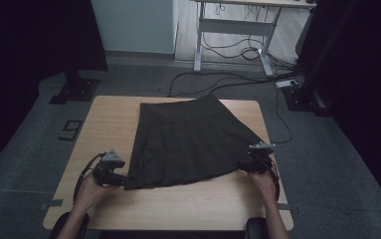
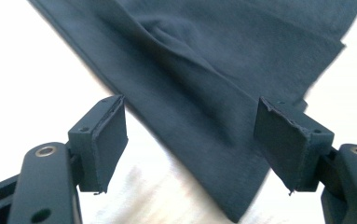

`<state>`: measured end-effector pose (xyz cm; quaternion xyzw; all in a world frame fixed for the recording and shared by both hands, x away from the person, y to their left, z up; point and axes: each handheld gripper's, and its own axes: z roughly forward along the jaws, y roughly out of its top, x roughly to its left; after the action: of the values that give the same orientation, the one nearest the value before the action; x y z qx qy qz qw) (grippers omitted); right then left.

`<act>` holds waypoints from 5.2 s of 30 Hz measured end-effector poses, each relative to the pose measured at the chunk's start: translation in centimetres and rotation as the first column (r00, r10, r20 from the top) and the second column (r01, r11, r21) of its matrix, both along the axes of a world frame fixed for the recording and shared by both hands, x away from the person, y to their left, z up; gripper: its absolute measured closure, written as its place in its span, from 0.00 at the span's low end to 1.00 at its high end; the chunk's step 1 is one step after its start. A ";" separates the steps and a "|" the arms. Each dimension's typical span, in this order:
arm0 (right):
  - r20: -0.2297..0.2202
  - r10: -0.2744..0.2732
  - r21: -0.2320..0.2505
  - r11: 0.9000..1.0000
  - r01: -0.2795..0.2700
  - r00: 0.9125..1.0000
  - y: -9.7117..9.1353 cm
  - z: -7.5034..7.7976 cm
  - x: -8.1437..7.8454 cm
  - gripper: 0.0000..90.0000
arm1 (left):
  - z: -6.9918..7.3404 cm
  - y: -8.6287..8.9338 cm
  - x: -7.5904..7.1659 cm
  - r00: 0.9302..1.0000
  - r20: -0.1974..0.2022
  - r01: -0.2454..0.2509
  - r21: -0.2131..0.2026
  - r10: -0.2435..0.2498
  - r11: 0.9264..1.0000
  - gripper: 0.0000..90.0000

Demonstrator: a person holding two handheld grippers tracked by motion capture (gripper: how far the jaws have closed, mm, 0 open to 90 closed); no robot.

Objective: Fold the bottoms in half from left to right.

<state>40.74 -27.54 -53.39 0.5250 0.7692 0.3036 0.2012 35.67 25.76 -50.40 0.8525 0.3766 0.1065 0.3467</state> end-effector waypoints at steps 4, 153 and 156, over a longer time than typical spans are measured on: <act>0.013 0.017 0.004 1.000 -0.017 1.000 0.5 0.5 -0.1 0.28 | 0.4 0.4 1.2 1.000 0.020 -0.016 0.009 0.016 1.000 0.28; 0.040 0.402 0.025 0.915 -0.403 0.915 10.4 2.6 -8.7 0.12 | -4.3 -2.9 14.9 0.950 0.041 -0.312 0.040 0.311 0.949 0.05; 0.047 0.454 0.031 0.890 -0.455 0.890 12.4 3.1 -8.5 0.03 | -4.3 -2.9 14.9 0.949 0.042 -0.314 0.038 0.312 0.949 0.05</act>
<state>32.25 -15.14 -50.29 0.3287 0.8602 0.3682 0.1285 50.55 22.84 -54.74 0.7874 0.4983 0.1835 0.3130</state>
